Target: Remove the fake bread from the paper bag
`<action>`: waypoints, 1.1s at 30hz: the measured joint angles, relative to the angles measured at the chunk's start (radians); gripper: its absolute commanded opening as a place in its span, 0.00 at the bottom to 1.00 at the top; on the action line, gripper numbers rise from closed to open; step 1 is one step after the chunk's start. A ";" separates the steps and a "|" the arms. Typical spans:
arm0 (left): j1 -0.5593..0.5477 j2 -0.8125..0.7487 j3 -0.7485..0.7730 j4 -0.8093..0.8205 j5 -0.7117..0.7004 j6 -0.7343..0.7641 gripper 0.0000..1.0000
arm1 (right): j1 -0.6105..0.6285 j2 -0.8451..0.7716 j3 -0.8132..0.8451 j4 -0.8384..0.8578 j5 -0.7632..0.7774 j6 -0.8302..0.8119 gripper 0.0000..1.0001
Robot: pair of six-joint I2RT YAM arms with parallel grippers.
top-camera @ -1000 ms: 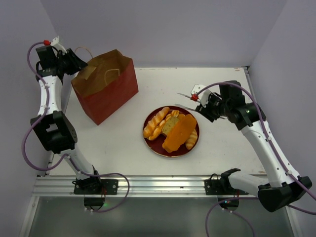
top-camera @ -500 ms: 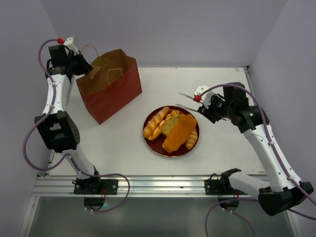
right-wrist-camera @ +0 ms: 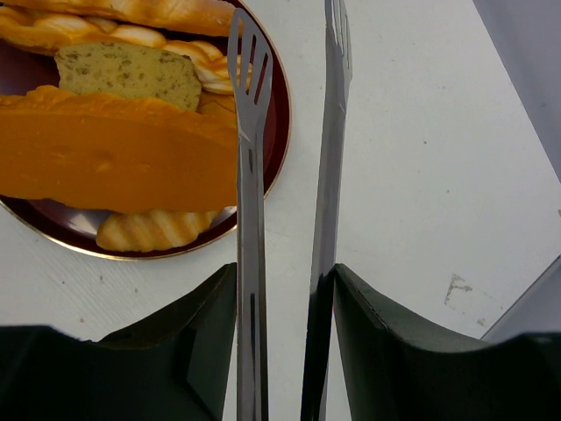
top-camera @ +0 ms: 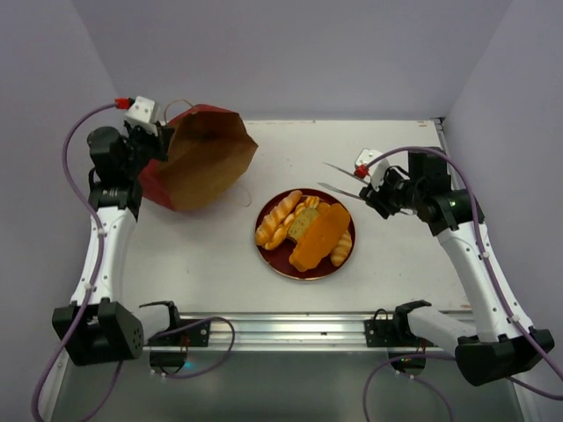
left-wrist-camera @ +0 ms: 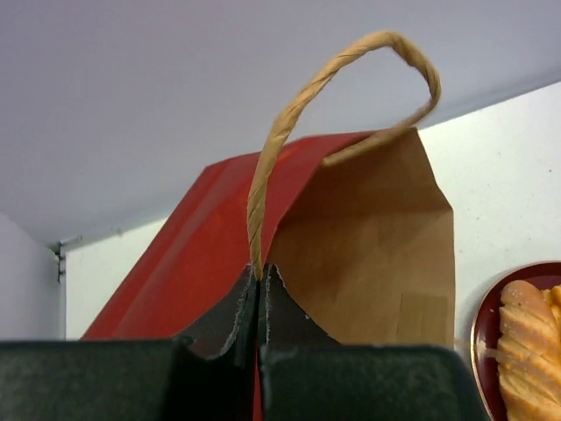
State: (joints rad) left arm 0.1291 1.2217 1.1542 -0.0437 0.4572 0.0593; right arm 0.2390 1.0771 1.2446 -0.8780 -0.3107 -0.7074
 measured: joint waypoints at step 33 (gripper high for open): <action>0.168 0.283 0.220 0.061 0.164 -0.388 0.00 | -0.032 -0.063 -0.074 0.028 -0.051 -0.003 0.49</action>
State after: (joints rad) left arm 0.2970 1.5043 1.3739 0.0174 0.6209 -0.3286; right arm 0.2066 1.0142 1.1709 -0.8501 -0.3618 -0.7101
